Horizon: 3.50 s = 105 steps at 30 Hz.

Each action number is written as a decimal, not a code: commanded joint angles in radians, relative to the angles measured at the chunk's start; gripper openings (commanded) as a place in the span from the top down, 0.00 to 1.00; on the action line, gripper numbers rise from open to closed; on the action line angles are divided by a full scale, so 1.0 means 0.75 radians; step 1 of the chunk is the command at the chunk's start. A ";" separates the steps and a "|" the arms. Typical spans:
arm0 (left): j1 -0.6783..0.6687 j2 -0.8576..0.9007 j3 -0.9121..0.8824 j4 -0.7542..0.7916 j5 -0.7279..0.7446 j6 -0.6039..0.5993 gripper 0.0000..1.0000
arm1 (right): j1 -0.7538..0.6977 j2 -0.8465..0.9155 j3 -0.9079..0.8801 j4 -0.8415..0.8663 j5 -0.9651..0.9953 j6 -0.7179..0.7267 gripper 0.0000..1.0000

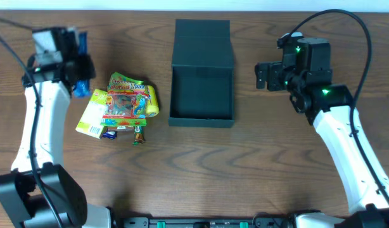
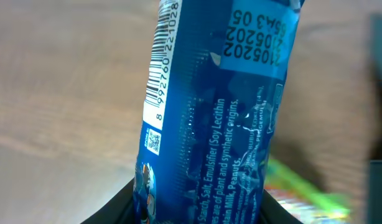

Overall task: Pack container
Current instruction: 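Grasp the blue wrapped bar with the left gripper, then carry the blue bar into the green box and release it, then move the left gripper back over the gummy bag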

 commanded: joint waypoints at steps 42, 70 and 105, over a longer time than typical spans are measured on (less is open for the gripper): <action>-0.871 0.508 0.049 0.479 0.035 1.528 0.80 | -0.217 -0.015 0.003 -0.111 0.036 0.131 0.01; -0.871 0.512 0.049 0.479 0.035 1.468 0.45 | -0.216 -0.015 0.003 -0.112 0.036 0.131 0.01; -0.889 0.260 0.061 0.532 -0.315 0.837 0.30 | -0.216 -0.015 0.003 -0.115 0.036 0.131 0.01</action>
